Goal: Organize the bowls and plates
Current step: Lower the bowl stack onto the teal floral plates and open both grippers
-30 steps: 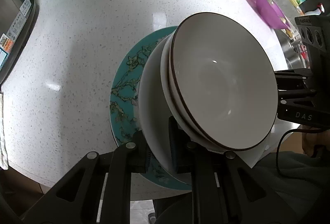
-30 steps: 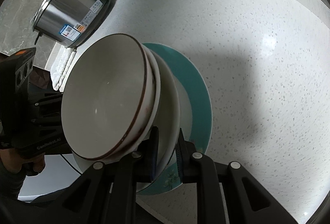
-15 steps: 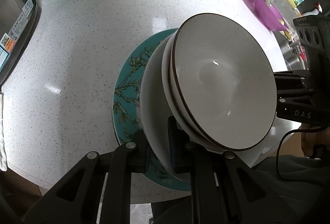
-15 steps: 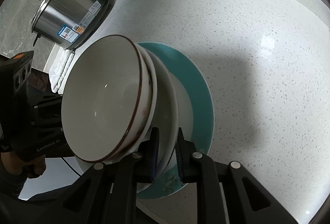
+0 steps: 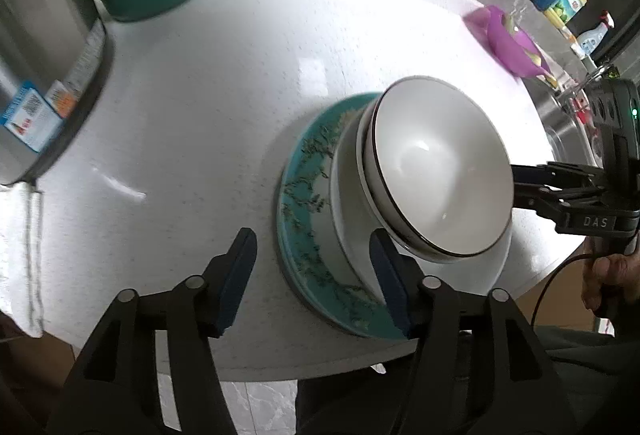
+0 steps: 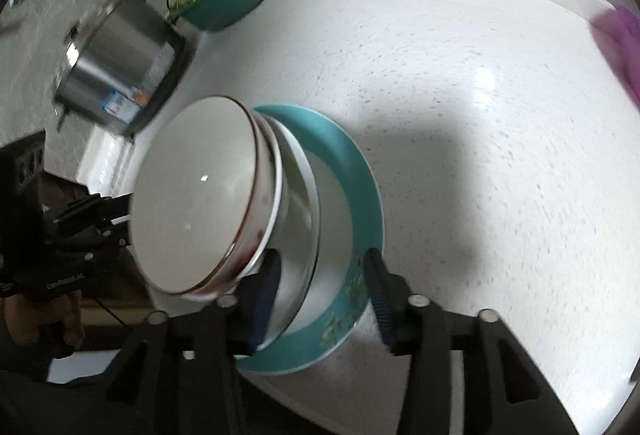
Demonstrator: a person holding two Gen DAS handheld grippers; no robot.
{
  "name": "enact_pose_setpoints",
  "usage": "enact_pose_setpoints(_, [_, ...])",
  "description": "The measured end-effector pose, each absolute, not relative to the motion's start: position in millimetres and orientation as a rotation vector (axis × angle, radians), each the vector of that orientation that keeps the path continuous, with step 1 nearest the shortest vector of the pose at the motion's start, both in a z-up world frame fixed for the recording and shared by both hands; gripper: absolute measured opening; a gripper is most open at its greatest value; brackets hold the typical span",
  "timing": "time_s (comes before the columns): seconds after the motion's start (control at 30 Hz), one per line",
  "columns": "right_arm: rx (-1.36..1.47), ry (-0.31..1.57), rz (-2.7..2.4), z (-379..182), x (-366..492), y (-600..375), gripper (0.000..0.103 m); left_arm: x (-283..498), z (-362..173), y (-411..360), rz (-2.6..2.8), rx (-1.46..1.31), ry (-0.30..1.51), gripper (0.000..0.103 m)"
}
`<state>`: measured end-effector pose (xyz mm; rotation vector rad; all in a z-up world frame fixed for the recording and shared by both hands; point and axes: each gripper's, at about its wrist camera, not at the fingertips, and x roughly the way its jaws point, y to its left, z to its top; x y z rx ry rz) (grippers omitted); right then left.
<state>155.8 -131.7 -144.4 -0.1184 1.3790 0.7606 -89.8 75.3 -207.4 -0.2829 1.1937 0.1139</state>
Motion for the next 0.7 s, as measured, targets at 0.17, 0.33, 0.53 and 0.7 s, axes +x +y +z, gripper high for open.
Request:
enact_pose_setpoints(0.17, [-0.065,1.314,0.752,-119.1,149.5,-150.4,0.096,-101.6,-169.1,74.0,0.218,-0.262,1.082,0.084])
enact_pose_setpoints(0.33, [-0.02,1.212,0.737,-90.2,135.7,-170.0,0.103,-118.4,-139.6,51.0,0.296,-0.251,0.922,0.096])
enact_pose_setpoints(0.53, [0.001,1.137,0.635,-65.4,102.0,-189.4,0.103,-138.3,-122.5,8.3,0.449,-0.143,0.917,0.096])
enact_pose_setpoints(0.7, [0.01,1.099,0.576,-50.5,77.1,-195.3,0.103,-142.9,-123.5,-18.2,0.36,-0.124,0.978,0.096])
